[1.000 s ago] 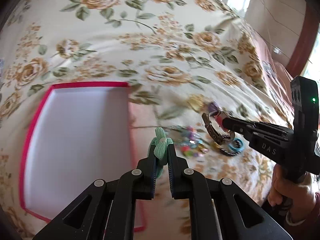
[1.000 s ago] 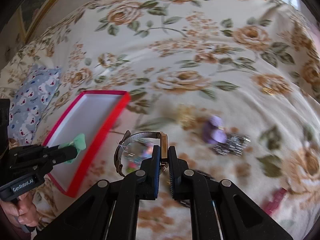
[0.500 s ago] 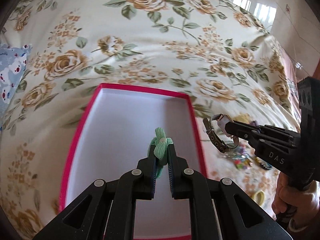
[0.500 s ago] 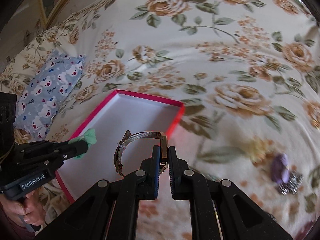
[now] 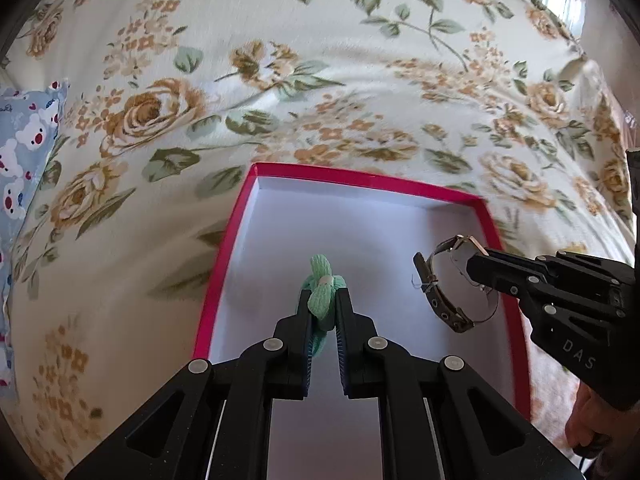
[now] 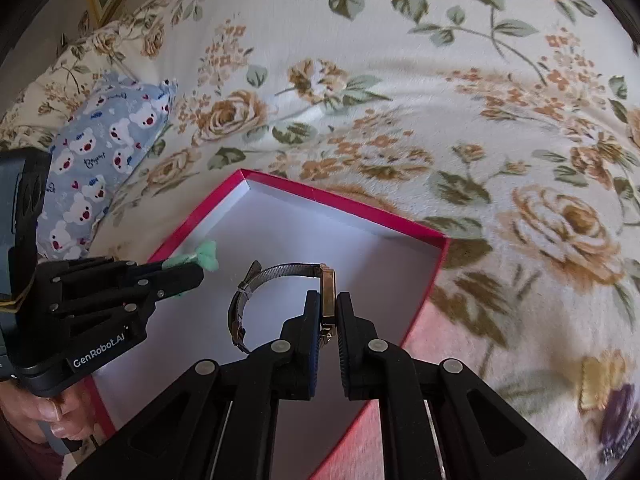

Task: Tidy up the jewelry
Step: 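Carry the hair tie and watch into the white box and release both, then grasp the yellow hair claw with the left tool while the right tool grasps the silver chain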

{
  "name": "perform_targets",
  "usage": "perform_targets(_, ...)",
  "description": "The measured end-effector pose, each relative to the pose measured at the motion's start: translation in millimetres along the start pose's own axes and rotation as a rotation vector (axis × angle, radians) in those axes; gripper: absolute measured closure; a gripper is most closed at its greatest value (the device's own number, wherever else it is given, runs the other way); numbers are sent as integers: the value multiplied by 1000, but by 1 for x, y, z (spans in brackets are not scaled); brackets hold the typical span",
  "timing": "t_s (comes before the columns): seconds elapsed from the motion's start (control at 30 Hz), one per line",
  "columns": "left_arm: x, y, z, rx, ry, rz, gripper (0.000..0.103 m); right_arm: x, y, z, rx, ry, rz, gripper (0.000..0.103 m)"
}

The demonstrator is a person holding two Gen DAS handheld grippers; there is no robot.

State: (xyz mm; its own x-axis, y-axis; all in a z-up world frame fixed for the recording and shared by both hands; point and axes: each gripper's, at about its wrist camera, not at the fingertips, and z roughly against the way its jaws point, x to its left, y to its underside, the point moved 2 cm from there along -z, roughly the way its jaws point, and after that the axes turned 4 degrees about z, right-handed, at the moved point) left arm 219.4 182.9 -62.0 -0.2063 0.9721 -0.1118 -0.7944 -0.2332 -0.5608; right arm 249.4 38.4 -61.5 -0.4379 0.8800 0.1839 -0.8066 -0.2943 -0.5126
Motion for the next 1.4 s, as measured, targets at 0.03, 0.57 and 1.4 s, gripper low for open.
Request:
perform_targets(0.03, 0, -2, -5, 5, -4, -2, 94, 0, -1, -4, 5, 1, 5, 96)
perform_targets(0.57, -7, -2, -37, 75, -56, -32, 89, 1, -2, -27, 65, -11, 41, 90)
perform_targets(1.4, -4, 42, 61, -63, -49, 117, 30, -27, 27, 69, -80, 8, -101, 50)
